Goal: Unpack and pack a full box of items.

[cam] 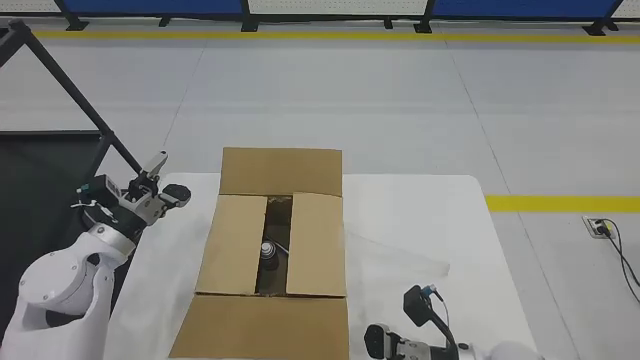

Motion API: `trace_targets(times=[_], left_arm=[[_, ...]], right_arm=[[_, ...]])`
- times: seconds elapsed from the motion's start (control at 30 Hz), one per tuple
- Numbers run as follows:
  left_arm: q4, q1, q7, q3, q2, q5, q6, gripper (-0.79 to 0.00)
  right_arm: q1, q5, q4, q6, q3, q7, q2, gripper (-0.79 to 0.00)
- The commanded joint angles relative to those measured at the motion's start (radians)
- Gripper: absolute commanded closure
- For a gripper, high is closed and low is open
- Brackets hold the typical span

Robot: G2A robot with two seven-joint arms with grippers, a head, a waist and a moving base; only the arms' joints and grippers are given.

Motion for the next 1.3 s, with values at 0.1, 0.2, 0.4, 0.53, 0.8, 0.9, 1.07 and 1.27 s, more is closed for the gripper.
trace_targets(times=[0.1, 0.2, 0.4, 0.53, 0.8, 0.9, 1.07, 1.27], left_arm=[[0.246, -0.18, -0.08, 0.076, 0.001, 0.044, -0.04, -0.785], [0.368, -0.266, -0.116, 0.135, -0.001, 0.106, -0.11, -0.785], [0.58, -0.404, -0.182, 0.234, -0.014, 0.174, -0.253, -0.785], [0.699, -0.471, -0.194, 0.303, -0.027, 0.245, -0.397, -0.785], [0.752, -0.5, -0.156, 0.317, -0.032, 0.266, -0.44, -0.785], [0.752, -0.5, -0.156, 0.317, -0.032, 0.266, -0.44, -0.785], [0.742, -0.487, -0.096, 0.331, -0.032, 0.305, -0.416, -0.785], [0.812, -0.526, -0.1, 0.374, -0.045, 0.329, -0.465, -0.785]], right_arm=[[-0.003, 0.02, -0.009, -0.008, -0.003, 0.025, 0.01, -0.785], [-0.026, 0.052, -0.018, -0.03, 0.006, 0.049, 0.018, -0.785], [-0.089, 0.103, -0.045, -0.061, 0.025, 0.088, 0.034, -0.785], [-0.116, 0.107, -0.065, -0.058, 0.022, 0.076, 0.041, -0.785], [-0.122, 0.1, -0.07, -0.044, 0.024, 0.061, 0.043, -0.785], [-0.122, 0.1, -0.07, -0.044, 0.024, 0.061, 0.043, -0.785], [-0.122, 0.084, -0.08, -0.03, 0.004, 0.041, 0.046, -0.785], [-0.113, 0.096, -0.081, -0.011, -0.015, 0.053, 0.055, -0.785]])
